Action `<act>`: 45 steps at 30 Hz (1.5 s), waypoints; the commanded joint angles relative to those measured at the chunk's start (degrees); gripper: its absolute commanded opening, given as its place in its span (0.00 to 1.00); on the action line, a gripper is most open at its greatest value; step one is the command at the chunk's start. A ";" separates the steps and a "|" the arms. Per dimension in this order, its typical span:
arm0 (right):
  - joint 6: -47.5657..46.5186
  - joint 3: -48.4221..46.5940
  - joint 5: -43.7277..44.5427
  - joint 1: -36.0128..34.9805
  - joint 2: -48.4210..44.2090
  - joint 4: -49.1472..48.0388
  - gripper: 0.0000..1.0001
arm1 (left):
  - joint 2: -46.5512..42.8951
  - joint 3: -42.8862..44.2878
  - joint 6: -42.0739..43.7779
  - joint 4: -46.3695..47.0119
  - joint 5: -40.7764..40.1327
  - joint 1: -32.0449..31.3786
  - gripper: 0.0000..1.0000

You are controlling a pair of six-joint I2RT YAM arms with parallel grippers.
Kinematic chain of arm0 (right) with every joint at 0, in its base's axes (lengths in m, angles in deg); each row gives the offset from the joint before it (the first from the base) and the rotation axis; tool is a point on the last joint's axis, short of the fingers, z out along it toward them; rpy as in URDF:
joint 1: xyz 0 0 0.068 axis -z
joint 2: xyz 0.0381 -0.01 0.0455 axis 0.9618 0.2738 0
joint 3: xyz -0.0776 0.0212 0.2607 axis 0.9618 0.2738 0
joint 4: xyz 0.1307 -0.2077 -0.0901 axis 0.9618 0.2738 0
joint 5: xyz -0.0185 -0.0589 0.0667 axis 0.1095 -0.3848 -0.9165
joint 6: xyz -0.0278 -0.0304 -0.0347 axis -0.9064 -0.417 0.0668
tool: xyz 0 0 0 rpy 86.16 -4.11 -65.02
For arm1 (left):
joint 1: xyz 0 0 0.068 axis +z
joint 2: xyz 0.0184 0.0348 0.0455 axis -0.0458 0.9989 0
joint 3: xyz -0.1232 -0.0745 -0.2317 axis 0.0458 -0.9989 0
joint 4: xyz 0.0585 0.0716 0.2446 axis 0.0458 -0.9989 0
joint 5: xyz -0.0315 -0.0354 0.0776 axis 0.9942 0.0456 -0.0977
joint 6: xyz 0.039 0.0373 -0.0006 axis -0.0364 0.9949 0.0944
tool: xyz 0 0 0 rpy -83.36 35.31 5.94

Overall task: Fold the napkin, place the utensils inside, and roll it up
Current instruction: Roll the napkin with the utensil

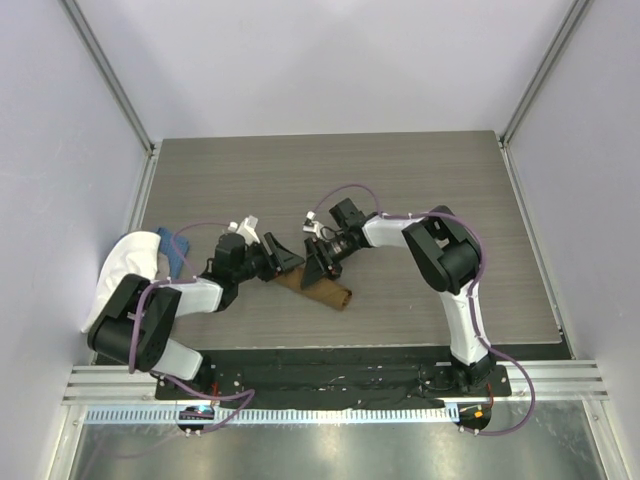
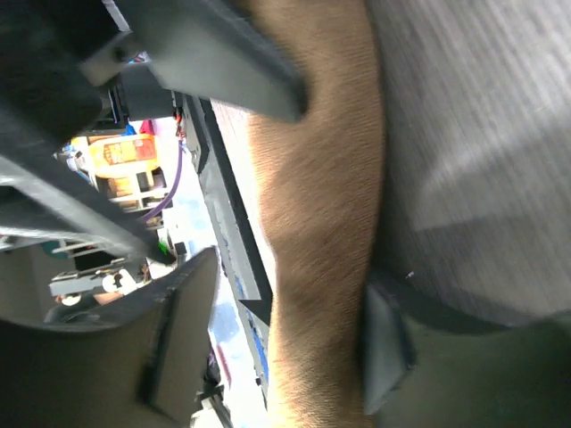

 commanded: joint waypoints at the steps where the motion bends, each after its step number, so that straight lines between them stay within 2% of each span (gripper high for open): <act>1: -3.69 2.14 14.35 1.30 -2.16 2.62 0.71 | 2.49 -1.10 0.71 5.44 -0.17 -0.26 0.57; 8: -6.58 4.16 20.15 3.32 -6.90 3.59 0.79 | 6.97 -1.89 1.76 10.53 -0.17 -0.26 0.57; 14: -7.73 8.46 27.54 3.41 -13.67 -0.28 0.86 | 11.02 -1.63 1.06 14.14 0.88 -0.26 0.56; 23: -8.88 13.03 40.19 4.29 -25.01 -0.37 0.91 | 10.15 1.18 2.55 12.92 1.50 -0.26 0.59; 28: -6.42 17.34 43.89 5.16 -31.68 -3.79 0.94 | 6.72 5.66 8.08 3.35 0.19 -0.26 0.64; 34: -3.34 22.87 47.32 8.15 -38.28 -6.78 0.96 | 0.83 16.12 17.66 -14.12 -3.33 -0.26 0.73; 37: -1.58 25.86 49.78 10.43 -42.41 -8.62 0.97 | -1.10 19.81 18.64 -19.14 -6.23 -0.17 0.76; 40: 0.26 29.46 53.64 13.16 -47.94 -10.47 0.97 | -4.17 24.03 19.42 -26.70 -12.37 0.18 0.79; 41: 0.70 30.35 54.35 13.95 -49.35 -10.74 0.97 | -5.49 26.56 20.13 -33.34 -15.61 1.31 0.80; 44: 1.76 33.51 58.73 16.41 -55.41 -11.18 0.97 | -10.76 29.92 20.75 -43.04 -18.10 5.35 0.87; 45: 2.02 34.22 61.27 16.94 -58.82 -11.18 0.97 | -12.08 30.28 20.14 -44.55 -17.49 9.72 0.88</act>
